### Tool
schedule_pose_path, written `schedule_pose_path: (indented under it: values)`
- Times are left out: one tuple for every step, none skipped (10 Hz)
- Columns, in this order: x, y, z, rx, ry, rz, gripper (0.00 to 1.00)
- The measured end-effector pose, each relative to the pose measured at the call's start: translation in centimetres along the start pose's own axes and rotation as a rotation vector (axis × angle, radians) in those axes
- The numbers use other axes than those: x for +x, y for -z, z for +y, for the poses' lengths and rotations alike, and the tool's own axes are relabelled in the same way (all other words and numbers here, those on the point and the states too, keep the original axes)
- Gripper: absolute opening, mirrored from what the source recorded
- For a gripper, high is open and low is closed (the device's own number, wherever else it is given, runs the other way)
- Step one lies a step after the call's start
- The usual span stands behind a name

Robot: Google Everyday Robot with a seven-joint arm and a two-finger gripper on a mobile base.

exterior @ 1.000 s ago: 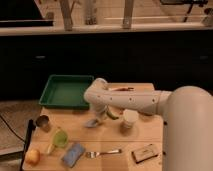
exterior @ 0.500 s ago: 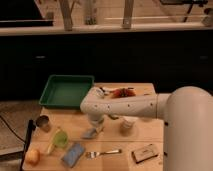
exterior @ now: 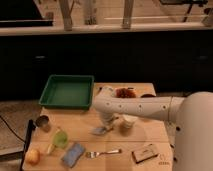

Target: Wipe table surface with towel

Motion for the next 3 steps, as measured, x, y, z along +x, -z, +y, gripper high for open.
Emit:
schedule_pose_path:
  values:
    - [0.6, 0.2, -0.9, 0.004, -0.007, 0.005, 0.00]
    - [1.0, 0.4, -1.8, 0.010, -0.011, 0.008, 0.00]
    - [0.9, 0.7, -3.0, 0.020, -0.008, 0.005, 0.00]
